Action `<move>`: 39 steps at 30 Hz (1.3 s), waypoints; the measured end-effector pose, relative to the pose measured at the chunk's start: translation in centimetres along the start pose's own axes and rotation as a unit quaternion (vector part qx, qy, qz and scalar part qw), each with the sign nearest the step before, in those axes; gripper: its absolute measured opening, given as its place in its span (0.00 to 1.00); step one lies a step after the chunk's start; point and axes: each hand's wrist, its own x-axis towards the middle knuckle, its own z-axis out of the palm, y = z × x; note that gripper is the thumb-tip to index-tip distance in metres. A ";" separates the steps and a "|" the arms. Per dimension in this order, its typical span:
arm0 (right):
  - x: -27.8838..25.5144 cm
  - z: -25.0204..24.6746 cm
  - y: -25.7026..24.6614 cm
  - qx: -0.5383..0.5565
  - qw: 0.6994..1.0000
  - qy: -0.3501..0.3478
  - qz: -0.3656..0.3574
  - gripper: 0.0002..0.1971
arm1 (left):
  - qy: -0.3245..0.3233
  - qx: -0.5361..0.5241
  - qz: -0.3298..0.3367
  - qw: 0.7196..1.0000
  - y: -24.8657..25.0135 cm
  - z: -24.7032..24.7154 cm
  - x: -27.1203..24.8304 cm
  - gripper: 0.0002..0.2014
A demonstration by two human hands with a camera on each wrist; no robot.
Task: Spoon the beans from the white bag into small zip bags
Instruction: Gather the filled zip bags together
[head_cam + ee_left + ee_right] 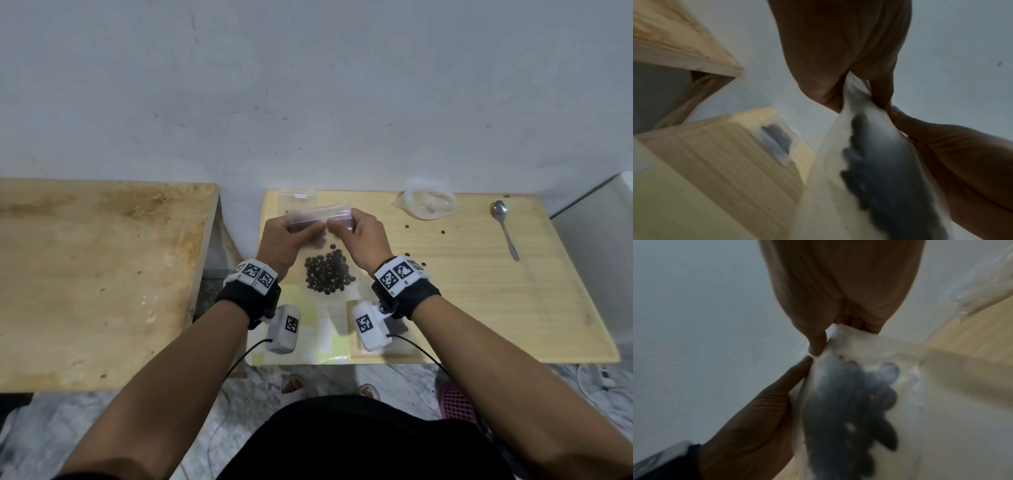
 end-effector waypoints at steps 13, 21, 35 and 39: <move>-0.1 -0.3 -0.1 0.007 0.999 0.044 0.001 0.15 | -0.013 -0.048 0.004 0.999 0.3 0.1 0.3 0.10; 0.0 -0.2 1.5 0.033 0.993 0.107 0.030 0.13 | -0.092 0.032 -0.087 0.991 -2.5 -0.8 -0.7 0.09; -7.4 -2.3 11.8 -0.305 0.920 0.011 0.244 0.34 | 0.071 0.214 -0.063 0.972 -6.2 -5.1 5.5 0.08; -8.5 -2.0 12.6 -0.298 0.912 0.007 0.282 0.36 | 0.079 0.246 -0.066 0.964 -5.6 -4.9 8.2 0.04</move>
